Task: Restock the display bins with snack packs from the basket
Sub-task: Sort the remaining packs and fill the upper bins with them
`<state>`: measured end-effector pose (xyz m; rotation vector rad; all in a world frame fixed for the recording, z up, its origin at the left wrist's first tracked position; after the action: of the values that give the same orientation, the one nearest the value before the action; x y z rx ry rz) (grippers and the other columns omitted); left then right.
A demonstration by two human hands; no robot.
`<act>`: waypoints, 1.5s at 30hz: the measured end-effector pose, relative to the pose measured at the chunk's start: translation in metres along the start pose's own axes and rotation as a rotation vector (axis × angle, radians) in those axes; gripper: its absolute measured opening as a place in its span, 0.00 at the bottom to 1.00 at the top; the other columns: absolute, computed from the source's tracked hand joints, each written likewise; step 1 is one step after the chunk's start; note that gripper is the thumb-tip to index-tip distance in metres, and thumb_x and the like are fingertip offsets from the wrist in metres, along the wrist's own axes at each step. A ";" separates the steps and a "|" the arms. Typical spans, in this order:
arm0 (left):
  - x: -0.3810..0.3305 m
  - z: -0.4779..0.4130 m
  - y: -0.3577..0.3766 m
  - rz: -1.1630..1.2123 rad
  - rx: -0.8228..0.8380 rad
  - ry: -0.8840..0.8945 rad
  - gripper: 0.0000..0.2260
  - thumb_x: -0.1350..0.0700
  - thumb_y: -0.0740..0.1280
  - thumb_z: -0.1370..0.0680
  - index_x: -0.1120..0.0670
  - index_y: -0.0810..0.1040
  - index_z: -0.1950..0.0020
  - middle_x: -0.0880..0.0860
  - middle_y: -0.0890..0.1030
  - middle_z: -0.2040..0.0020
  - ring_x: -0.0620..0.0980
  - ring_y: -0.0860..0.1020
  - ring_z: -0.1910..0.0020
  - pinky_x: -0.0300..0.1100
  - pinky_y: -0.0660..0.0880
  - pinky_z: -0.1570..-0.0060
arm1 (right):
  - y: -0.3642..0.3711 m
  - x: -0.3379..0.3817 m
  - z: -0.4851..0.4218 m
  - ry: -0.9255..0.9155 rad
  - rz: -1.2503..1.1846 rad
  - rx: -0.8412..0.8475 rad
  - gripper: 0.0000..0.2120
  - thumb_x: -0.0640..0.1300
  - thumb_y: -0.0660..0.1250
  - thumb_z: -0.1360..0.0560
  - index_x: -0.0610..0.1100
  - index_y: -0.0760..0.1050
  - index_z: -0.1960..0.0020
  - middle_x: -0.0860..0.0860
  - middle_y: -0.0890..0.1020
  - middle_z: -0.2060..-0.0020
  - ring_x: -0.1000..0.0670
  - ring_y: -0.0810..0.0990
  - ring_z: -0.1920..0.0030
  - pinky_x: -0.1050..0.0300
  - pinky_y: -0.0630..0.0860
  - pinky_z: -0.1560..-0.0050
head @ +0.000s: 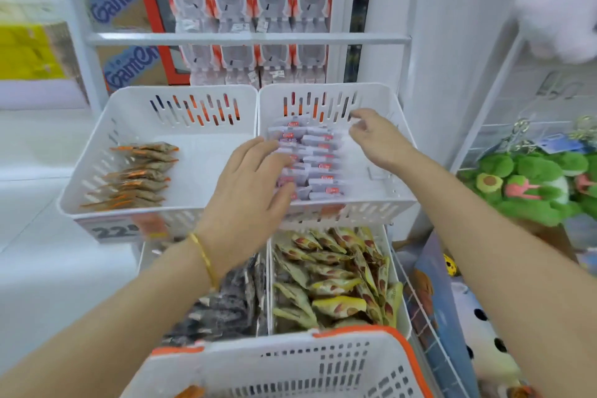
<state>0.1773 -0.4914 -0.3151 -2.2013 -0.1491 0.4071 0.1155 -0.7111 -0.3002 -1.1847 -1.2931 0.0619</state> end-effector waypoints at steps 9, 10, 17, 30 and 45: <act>-0.056 0.229 0.037 0.204 0.567 -0.129 0.12 0.56 0.64 0.27 0.56 0.79 0.46 0.56 0.78 0.40 0.48 0.66 0.37 0.32 0.57 0.38 | 0.116 -0.077 0.282 0.222 -0.055 0.561 0.13 0.38 0.59 0.20 0.42 0.74 0.38 0.46 0.79 0.45 0.48 0.80 0.50 0.49 0.76 0.44; -0.055 0.243 0.044 0.187 0.596 -0.126 0.12 0.57 0.63 0.29 0.56 0.80 0.48 0.57 0.79 0.42 0.48 0.67 0.39 0.35 0.59 0.39 | 0.135 -0.098 0.298 0.283 0.029 0.622 0.13 0.38 0.59 0.20 0.42 0.74 0.36 0.46 0.78 0.41 0.47 0.78 0.45 0.50 0.74 0.41; -0.047 0.273 0.056 0.147 0.758 -0.242 0.13 0.55 0.62 0.21 0.50 0.72 0.36 0.47 0.67 0.31 0.49 0.59 0.29 0.40 0.55 0.31 | 0.223 -0.173 0.358 0.266 0.475 1.030 0.37 0.40 0.71 0.28 0.52 0.58 0.25 0.45 0.55 0.24 0.42 0.63 0.29 0.51 0.67 0.33; -0.021 0.285 0.064 0.217 0.802 -0.420 0.12 0.55 0.62 0.21 0.49 0.73 0.38 0.48 0.69 0.33 0.49 0.60 0.29 0.42 0.56 0.30 | 0.228 -0.191 0.334 0.513 0.113 0.490 0.07 0.45 0.58 0.21 0.48 0.70 0.44 0.49 0.79 0.49 0.44 0.79 0.50 0.48 0.76 0.48; -0.006 0.291 0.056 0.235 0.794 -0.558 0.13 0.55 0.61 0.20 0.49 0.73 0.36 0.46 0.68 0.33 0.48 0.60 0.29 0.40 0.57 0.31 | 0.305 -0.162 0.318 1.029 -0.413 0.312 0.16 0.42 0.59 0.20 0.33 0.73 0.39 0.39 0.78 0.43 0.39 0.77 0.44 0.49 0.73 0.49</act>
<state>0.0701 -0.3098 -0.5240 -1.2866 -0.0157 1.0123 -0.0125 -0.4706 -0.6829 -0.5055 -0.5435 -0.5625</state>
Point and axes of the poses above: each hand's wrist, its own z-axis away from the middle knuckle, its own y-axis out of the palm, x = y × z, the point moved 2 cm from there along -z, towards the middle knuckle
